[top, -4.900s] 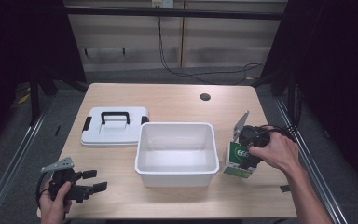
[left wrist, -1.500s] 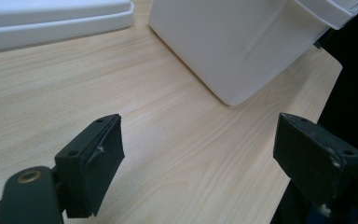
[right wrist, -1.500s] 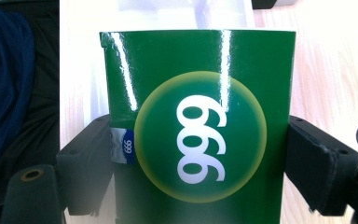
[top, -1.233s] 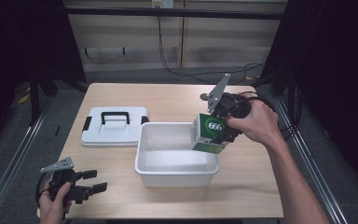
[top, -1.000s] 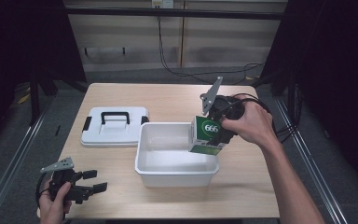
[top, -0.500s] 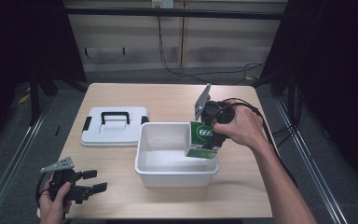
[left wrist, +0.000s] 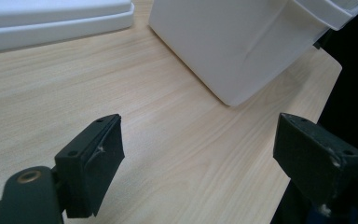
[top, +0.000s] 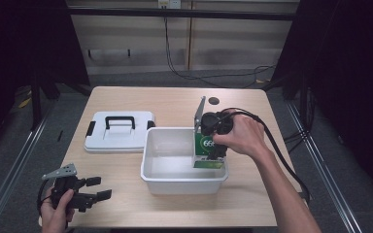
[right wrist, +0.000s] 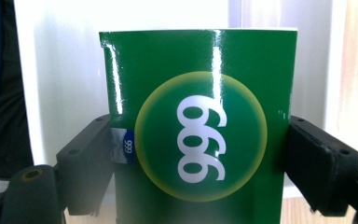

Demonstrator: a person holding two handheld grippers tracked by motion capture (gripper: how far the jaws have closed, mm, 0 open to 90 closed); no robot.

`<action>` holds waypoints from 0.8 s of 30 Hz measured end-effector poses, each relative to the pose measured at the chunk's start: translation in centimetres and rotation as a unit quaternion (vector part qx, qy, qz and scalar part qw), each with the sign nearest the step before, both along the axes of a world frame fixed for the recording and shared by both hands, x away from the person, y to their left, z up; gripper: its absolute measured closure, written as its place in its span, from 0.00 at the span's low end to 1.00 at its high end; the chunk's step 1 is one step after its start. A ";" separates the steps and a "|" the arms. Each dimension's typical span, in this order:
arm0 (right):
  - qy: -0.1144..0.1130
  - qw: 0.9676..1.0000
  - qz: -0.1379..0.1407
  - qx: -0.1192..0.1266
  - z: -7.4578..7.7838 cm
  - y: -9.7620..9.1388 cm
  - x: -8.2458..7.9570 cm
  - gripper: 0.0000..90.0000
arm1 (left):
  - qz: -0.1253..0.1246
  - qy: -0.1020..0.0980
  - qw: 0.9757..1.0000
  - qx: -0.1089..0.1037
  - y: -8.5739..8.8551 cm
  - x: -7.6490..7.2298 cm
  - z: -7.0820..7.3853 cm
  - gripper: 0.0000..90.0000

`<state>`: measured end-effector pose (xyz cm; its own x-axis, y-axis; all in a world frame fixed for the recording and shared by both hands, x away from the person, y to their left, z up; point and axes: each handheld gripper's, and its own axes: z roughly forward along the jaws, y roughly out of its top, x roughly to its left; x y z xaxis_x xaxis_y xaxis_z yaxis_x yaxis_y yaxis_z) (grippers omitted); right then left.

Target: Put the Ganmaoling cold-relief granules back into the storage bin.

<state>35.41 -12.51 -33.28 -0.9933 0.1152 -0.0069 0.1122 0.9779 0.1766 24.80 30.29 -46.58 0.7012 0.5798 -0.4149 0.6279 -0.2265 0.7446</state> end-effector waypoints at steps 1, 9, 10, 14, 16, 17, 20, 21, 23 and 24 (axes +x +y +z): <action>-0.001 1.000 0.004 -0.001 -0.2 0.1 0.1 0.18 | 0.001 0.000 1.000 -0.001 0.0 0.0 0.0 0.18; 0.005 1.000 0.005 -0.014 -1.4 0.5 0.3 0.18 | 0.001 0.000 1.000 0.000 0.0 0.0 0.0 0.18; 0.005 1.000 0.007 -0.013 -1.6 0.5 0.4 0.18 | 0.001 0.000 1.000 -0.001 0.0 0.0 0.0 0.18; 0.013 1.000 0.008 -0.019 -2.4 0.7 0.5 0.18 | 0.001 0.000 1.000 -0.002 0.0 0.0 0.0 0.18; 0.015 1.000 0.009 -0.022 -2.7 0.8 0.6 0.18 | 0.001 0.000 1.000 -0.002 0.0 0.0 0.0 0.18; 0.015 1.000 0.009 -0.026 -2.9 0.9 0.7 0.18 | 0.001 0.000 1.000 -0.001 0.0 0.0 0.0 0.18; 0.018 0.999 0.012 -0.032 -3.3 1.2 0.7 0.18 | 0.001 0.000 1.000 -0.001 -0.1 0.0 0.0 0.18; 0.019 0.999 0.013 -0.033 -3.5 1.2 0.8 0.18 | 0.001 0.000 1.000 -0.001 -0.1 0.0 0.0 0.18; 0.017 0.999 0.013 -0.037 -3.6 1.3 0.8 0.18 | 0.002 0.000 1.000 0.000 0.0 0.0 0.0 0.18; 0.016 0.999 0.016 -0.038 -3.7 1.3 0.8 0.18 | 0.001 0.001 1.000 -0.001 -0.1 0.0 0.0 0.18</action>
<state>36.21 -11.21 -36.97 -0.9963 0.0838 0.0175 0.0851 0.9915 0.0981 24.79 30.24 -46.60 0.6992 0.5812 -0.4163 0.6293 -0.2240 0.7442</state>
